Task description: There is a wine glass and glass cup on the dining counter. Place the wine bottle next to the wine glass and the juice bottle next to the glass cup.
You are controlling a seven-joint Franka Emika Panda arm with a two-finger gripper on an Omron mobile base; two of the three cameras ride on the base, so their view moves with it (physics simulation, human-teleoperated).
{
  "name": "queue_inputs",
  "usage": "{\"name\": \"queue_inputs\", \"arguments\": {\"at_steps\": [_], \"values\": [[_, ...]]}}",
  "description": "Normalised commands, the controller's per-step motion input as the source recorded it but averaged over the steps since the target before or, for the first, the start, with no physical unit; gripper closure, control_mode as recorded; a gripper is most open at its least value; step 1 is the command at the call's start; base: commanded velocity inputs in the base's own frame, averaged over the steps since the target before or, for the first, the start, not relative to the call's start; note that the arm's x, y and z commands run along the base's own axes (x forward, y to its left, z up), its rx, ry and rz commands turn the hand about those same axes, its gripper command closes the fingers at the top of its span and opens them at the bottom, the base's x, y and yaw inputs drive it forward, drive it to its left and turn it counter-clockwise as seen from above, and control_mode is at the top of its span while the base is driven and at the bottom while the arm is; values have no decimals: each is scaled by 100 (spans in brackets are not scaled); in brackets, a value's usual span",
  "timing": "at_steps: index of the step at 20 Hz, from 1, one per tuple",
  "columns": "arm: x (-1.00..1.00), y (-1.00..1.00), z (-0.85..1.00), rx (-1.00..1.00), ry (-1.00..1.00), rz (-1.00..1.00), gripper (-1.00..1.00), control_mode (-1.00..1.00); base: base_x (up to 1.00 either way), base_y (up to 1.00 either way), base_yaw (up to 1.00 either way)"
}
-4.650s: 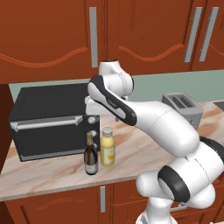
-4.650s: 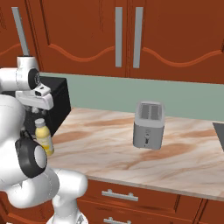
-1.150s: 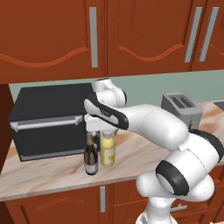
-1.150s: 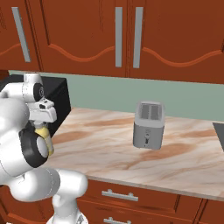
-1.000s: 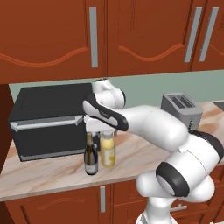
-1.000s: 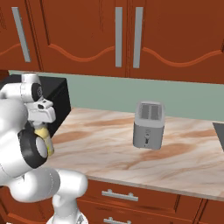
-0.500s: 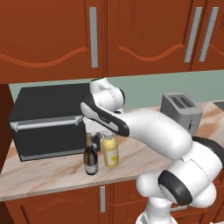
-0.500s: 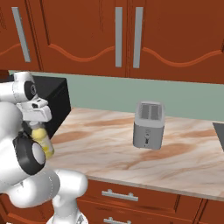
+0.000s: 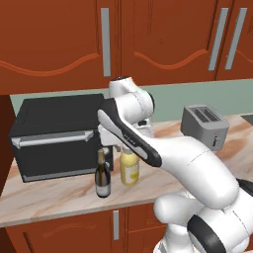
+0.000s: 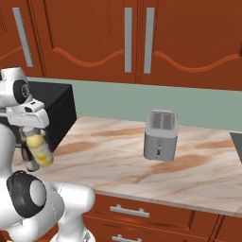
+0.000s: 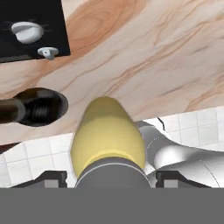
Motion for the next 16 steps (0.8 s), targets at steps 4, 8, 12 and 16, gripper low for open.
{"name": "queue_inputs", "arguments": {"at_steps": [4,8,12,16], "values": [[-51,-26,36,10,-4,0,100,-100,0,0,0],[-47,-29,32,15,0,0,100,-100,0,0,0],[-43,-28,24,17,0,0,100,-100,0,0,0],[-30,-26,24,12,3,0,100,-100,0,0,0]]}}
